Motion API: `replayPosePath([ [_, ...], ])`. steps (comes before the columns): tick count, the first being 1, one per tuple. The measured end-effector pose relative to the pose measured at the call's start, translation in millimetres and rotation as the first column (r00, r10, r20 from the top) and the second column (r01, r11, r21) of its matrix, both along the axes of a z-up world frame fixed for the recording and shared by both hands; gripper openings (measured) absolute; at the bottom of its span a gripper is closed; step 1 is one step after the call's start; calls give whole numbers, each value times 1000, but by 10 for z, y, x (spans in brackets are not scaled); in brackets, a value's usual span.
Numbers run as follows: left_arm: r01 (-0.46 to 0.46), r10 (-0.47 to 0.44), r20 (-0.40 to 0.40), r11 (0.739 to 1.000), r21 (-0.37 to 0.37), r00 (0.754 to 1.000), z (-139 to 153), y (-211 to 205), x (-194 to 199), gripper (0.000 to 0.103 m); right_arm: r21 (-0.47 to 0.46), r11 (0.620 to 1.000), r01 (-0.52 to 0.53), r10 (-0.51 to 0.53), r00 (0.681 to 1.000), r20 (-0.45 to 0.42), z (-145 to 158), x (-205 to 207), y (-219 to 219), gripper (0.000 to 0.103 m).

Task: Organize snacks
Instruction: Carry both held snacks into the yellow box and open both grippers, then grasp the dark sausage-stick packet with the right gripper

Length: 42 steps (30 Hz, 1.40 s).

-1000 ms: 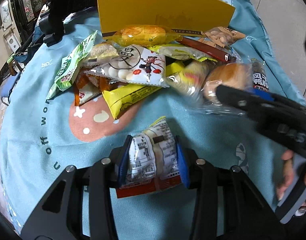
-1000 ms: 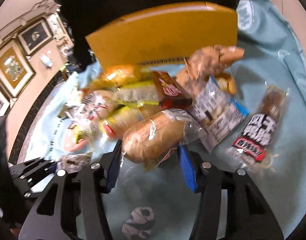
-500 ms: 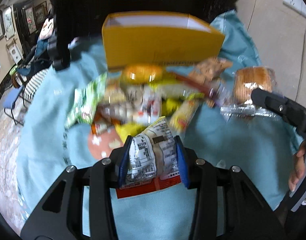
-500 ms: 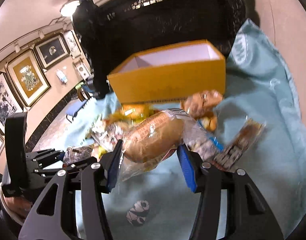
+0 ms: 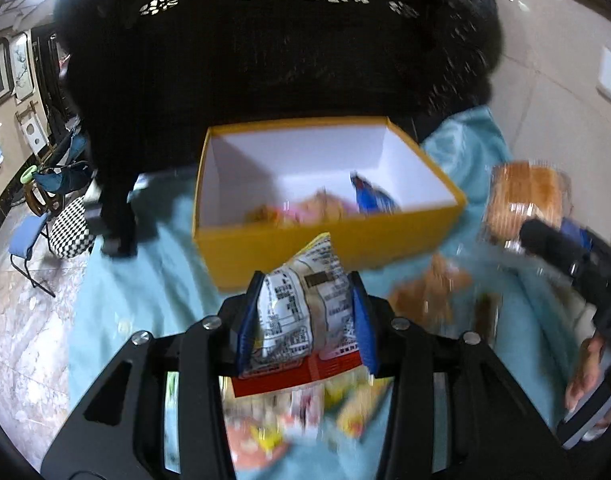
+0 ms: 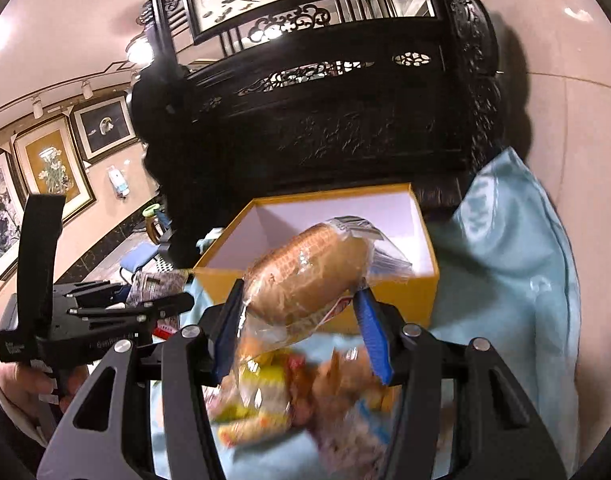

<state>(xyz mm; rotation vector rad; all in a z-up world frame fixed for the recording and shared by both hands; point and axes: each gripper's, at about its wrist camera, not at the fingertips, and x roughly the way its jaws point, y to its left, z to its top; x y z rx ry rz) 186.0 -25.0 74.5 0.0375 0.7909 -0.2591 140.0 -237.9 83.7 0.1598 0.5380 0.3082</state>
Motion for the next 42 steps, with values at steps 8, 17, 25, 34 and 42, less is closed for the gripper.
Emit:
replayPosePath([
  [8,-48,47,-46,999,-9,998,-28,-160,936,42,-13,999,44,-44,997,-68,-197,888,-10,55],
  [17,-107,110,-47,992,63,993,-235,-241,1331,96,23,996,84,-79,983,-165,-481,1345,-115,62],
  [25,-96,102,-54,991,92,993,-231,-167,1015,96,14,998,63,-60,985,-162,-445,950,-224,65],
  [34,-72,76,-39,993,94,996,-118,-44,420,96,10,998,69,-66,986,-156,-419,333,-249,70],
  [42,-67,72,-46,993,93,996,-252,132,-78,96,10,998,59,-57,986,-155,-500,-156,-222,74],
])
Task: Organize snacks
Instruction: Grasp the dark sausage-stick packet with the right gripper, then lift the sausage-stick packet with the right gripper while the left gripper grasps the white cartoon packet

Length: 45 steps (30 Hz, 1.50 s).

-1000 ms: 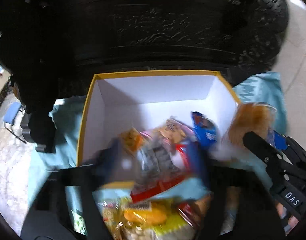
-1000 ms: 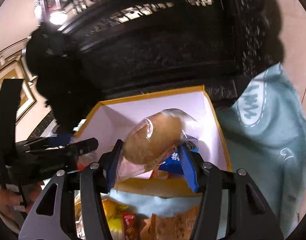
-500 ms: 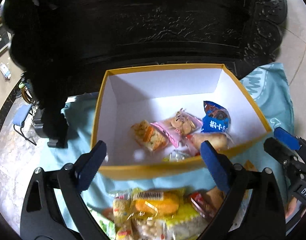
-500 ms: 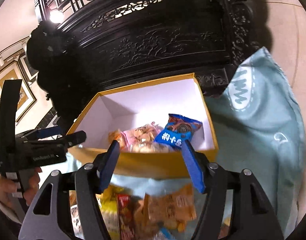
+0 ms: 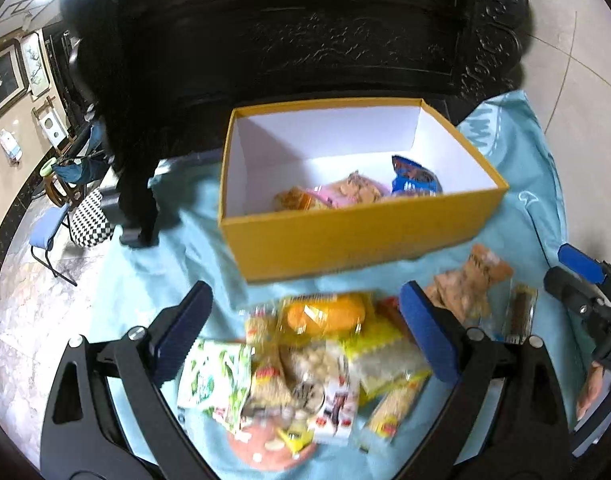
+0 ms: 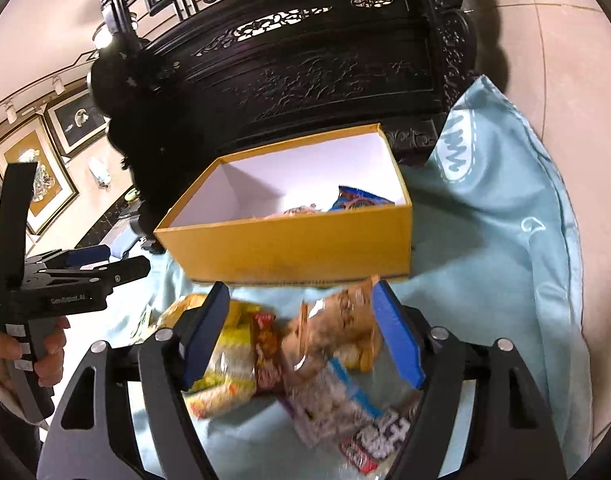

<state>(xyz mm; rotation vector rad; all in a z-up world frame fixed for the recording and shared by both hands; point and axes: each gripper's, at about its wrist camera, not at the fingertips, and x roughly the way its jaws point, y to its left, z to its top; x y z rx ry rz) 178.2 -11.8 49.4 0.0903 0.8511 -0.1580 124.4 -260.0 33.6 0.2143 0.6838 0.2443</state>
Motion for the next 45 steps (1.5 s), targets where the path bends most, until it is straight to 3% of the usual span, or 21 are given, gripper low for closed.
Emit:
replayPosePath([
  [5,-6,7,-16,1000,7,1000,-212,49,-252,96,-44,999,23,-25,999,-39,-217,-254,-30,75],
  [12,4,-3,-30,1000,9,1000,-556,9,-559,96,-63,995,81,-91,981,-170,-671,-450,-216,75],
  [24,20,-20,-58,1000,-1,998,-758,-9,-710,96,-87,961,261,-276,908,-317,-1173,-205,-399,75],
  [28,23,-23,-68,1000,0,997,-789,-6,-690,96,-193,951,241,-293,905,-309,-1208,-59,-226,74],
  [29,23,-23,-72,1000,3,997,-803,-2,-684,96,-220,948,231,-291,909,-299,-1212,-31,-186,71],
  [30,22,-21,-75,1000,6,997,-816,4,-681,96,-244,947,208,-276,917,-289,-1208,-19,-133,54],
  [31,20,-19,-79,1000,10,997,-834,13,-675,96,-264,948,179,-254,924,-285,-1194,-15,-81,45],
  [34,12,-11,-87,1000,14,996,-869,45,-672,96,-227,962,153,-217,932,-290,-1175,-57,-96,32],
  [45,21,-15,-89,998,58,996,-1006,309,-841,96,-6,986,164,-159,950,-268,-997,-490,-519,29],
])
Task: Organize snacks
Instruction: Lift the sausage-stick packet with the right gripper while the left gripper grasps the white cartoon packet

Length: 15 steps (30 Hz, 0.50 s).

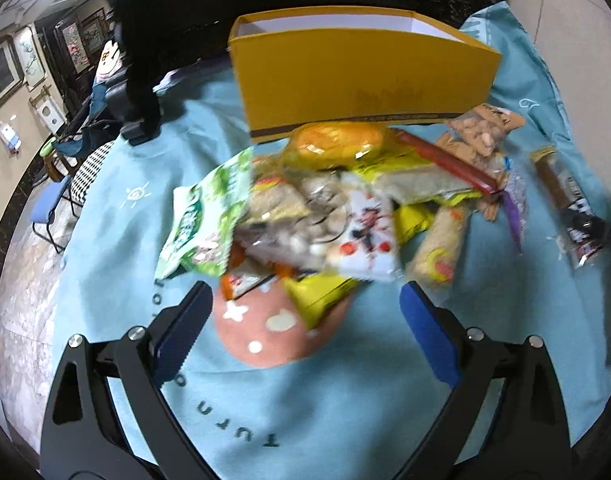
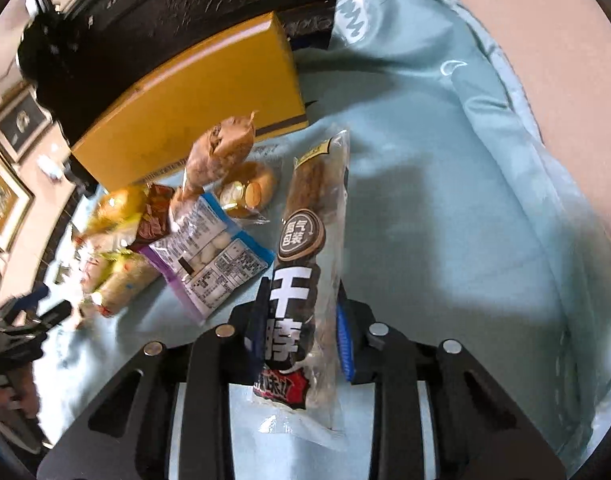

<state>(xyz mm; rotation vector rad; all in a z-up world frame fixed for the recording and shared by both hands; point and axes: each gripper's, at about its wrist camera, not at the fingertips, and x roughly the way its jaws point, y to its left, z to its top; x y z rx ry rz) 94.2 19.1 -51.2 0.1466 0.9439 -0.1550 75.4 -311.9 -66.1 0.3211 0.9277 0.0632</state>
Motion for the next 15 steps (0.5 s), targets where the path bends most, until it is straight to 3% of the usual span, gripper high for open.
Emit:
replayPosePath([
  [15,36,-36,-22,999,5,999,-177,-21,41,96,39,996,-85,83,995,48,125,-118,209,29],
])
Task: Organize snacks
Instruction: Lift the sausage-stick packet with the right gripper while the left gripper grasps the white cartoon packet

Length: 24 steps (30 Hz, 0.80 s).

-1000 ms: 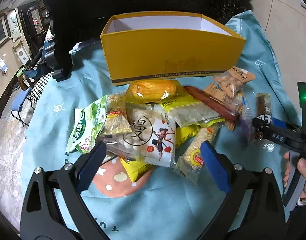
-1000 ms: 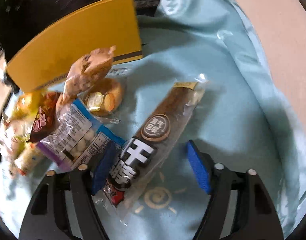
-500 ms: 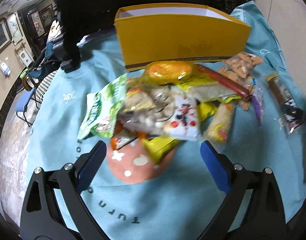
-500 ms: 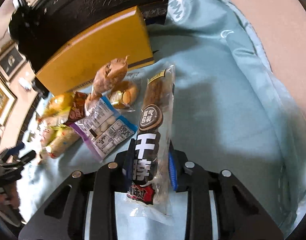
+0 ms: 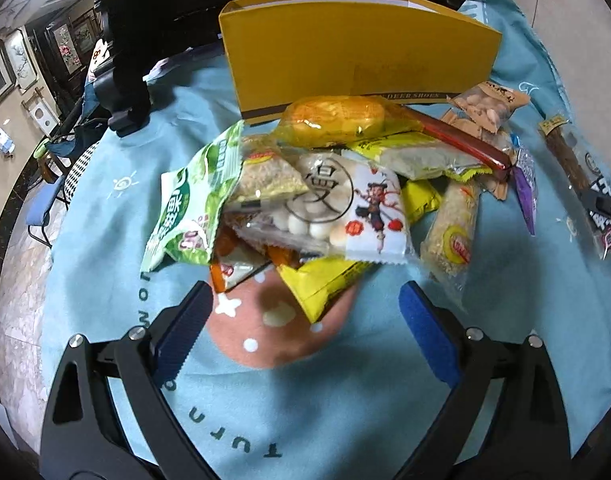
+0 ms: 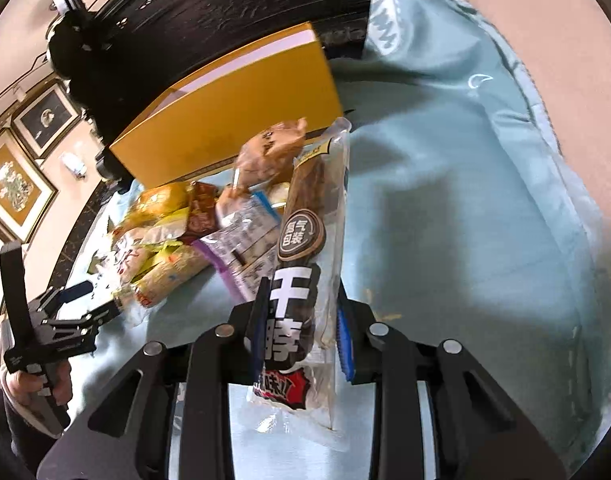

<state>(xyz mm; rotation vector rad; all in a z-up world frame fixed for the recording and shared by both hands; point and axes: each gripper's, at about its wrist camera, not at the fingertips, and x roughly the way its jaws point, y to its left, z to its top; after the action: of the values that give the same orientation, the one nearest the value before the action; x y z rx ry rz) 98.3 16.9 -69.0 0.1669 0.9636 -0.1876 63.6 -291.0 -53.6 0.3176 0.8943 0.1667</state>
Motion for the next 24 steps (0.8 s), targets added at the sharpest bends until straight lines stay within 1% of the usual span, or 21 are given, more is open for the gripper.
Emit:
replayPosePath([
  [4,4,-4,9,1000,-13,1000,92,50,-5,96,0,1000,-16,16,1000,0,-5,-8,45,30],
  [7,15,-14,34,999,-28,999,211,58,-18,96,4,1000,-24,24,1000,3,3,6,64,30],
  [10,15,-13,44,998,-54,999,300,26,43,96,10,999,-36,36,999,5,9,19,87,30],
  [11,14,-12,41,999,-52,999,307,-1,84,96,10,999,-38,38,999,5,8,19,94,30],
  [13,16,-15,40,999,-39,999,305,-86,162,96,13,999,-43,43,999,5,11,17,97,30],
  [15,18,-16,37,999,-46,999,301,-154,234,96,13,999,-46,46,999,8,24,12,85,30],
  [17,22,-21,18,998,-52,1000,264,-224,303,96,17,999,-50,50,999,10,30,13,76,30],
  [19,19,-19,-4,999,-28,1000,183,-308,375,96,18,999,-50,50,999,10,28,22,63,30],
  [24,21,-21,-14,1000,13,1000,24,-386,520,96,29,998,-56,56,998,8,2,57,49,30],
])
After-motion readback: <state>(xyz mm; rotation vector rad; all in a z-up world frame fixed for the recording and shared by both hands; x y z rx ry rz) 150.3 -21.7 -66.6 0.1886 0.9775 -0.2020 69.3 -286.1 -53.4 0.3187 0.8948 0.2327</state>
